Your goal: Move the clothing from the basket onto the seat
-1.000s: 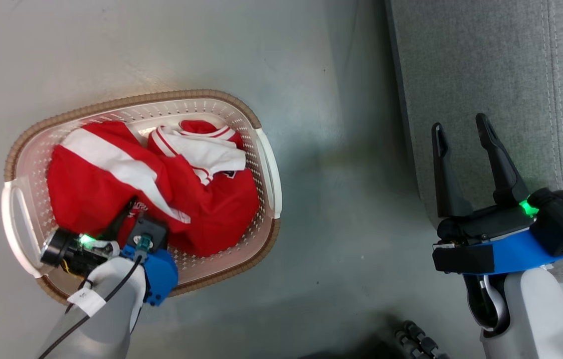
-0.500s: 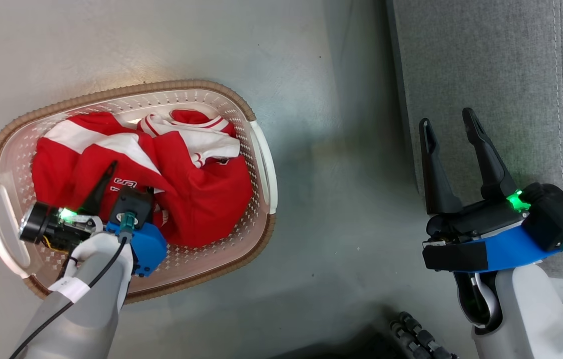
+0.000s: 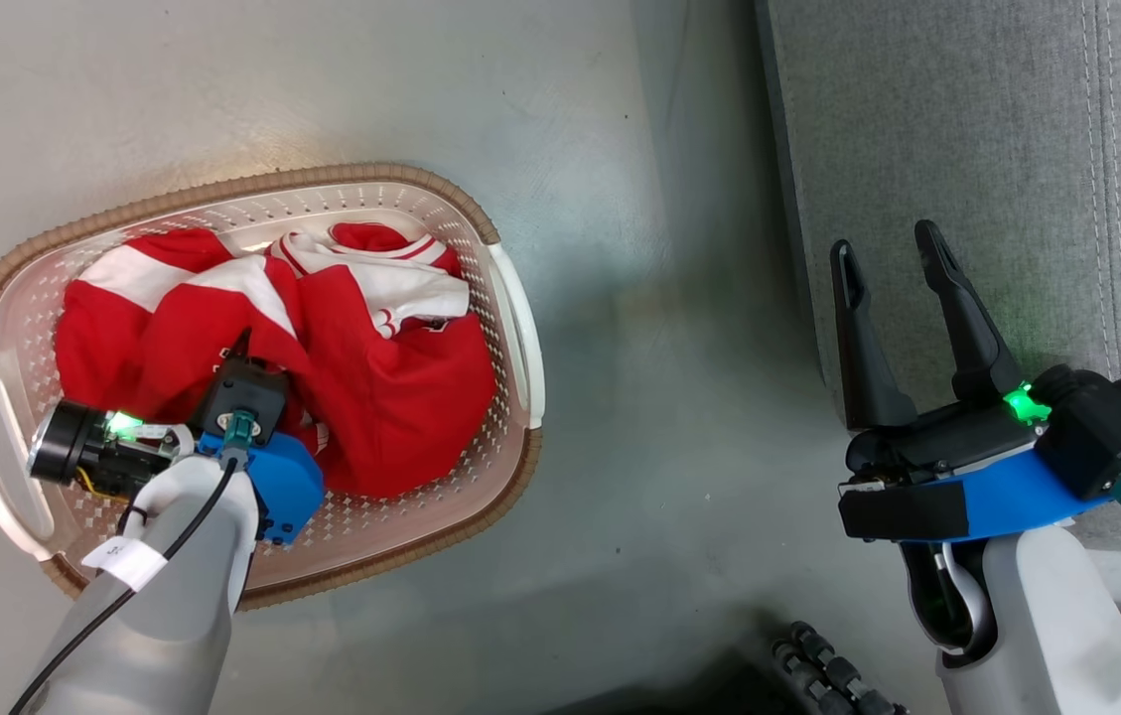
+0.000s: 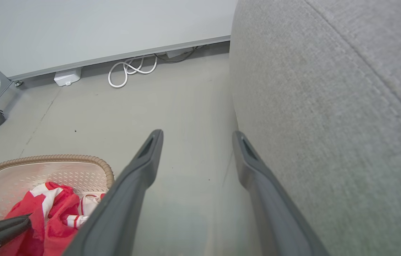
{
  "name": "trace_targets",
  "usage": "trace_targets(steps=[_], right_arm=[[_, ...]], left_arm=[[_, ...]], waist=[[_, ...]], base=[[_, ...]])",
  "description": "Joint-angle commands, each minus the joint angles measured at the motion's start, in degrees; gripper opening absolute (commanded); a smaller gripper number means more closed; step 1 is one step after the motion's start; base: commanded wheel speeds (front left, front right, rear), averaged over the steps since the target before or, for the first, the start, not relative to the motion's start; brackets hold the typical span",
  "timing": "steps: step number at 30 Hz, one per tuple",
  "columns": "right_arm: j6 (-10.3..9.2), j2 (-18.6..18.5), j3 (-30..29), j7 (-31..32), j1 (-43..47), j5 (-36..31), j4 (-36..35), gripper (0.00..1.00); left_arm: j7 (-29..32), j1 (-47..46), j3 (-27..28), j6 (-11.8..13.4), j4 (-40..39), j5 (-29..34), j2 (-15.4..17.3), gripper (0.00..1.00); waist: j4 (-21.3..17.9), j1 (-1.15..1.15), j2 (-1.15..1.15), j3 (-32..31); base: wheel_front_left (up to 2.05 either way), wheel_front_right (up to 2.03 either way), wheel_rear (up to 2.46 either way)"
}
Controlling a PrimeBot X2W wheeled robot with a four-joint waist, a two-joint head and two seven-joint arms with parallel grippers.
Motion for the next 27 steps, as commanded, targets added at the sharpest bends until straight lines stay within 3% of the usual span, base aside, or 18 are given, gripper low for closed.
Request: trace_targets(steps=[1, 17, 27], right_arm=[[0.03, -0.1, -0.1, -0.2, -0.7, 0.1, 0.0, 1.0], [0.03, -0.1, -0.9, -0.2, 0.1, -2.1, 0.8, 1.0], [0.03, -0.2, -1.6, -0.2, 2.4, -3.9, 2.7, 1.0]], left_arm=[[-0.2, -0.7, -0.1, 0.0, 0.1, -0.2, 0.0, 0.0], [-0.2, 1.2, -1.1, -1.9, -0.8, -3.0, -2.8, 0.0], [-0.2, 6.2, -1.2, -2.4, -2.4, -5.1, -5.8, 0.0]], waist=[[0.1, 0.0, 0.0, -0.1], [2.4, 0.0, 0.0, -5.1], [5.6, 0.0, 0.0, -15.5]], base=[[0.0, 0.0, 0.0], [0.0, 0.0, 0.0], [0.0, 0.0, 0.0]])
